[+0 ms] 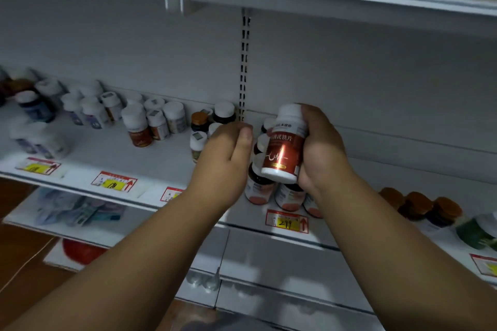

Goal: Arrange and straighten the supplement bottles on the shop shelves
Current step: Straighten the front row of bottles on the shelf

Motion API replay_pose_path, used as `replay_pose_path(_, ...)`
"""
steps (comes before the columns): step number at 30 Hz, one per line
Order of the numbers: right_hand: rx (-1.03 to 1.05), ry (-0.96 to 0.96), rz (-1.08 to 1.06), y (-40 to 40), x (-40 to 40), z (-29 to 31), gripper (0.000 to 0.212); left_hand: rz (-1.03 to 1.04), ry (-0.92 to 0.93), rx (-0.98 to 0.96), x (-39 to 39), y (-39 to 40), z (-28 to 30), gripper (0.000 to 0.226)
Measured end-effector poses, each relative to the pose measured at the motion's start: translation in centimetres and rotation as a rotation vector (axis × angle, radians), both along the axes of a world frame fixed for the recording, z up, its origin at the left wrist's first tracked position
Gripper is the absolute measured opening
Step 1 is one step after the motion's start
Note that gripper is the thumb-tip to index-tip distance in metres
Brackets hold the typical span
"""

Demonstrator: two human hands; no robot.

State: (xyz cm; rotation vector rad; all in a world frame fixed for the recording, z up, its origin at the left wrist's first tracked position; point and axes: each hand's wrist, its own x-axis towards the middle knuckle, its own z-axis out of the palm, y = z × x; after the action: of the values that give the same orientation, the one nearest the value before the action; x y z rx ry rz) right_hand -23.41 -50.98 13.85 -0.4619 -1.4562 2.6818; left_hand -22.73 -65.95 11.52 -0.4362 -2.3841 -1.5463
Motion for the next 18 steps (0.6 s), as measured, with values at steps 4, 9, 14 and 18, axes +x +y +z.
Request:
replay_pose_path(4,0.188,0.063,0.103,-1.2,3.2,-0.4,0.071,0.025,-0.128,0.027,4.0,-1.0,-0.9,0.049)
replay_pose_path(9,0.213,0.172,0.143,-3.8,4.8,-1.1,0.048,0.028,-0.222,0.075,6.2,-3.6,-1.9,0.045)
replay_pose_path(14,0.151,0.149,0.143,-7.9,3.7,-1.8,0.011,0.024,-0.232,0.093,5.4,-7.9,-2.7,0.051)
replay_pose_path(18,0.153,0.131,0.058,-13.1,2.0,-2.2,0.014,-0.009,-0.254,0.047,3.8,-13.6,-3.2,0.05)
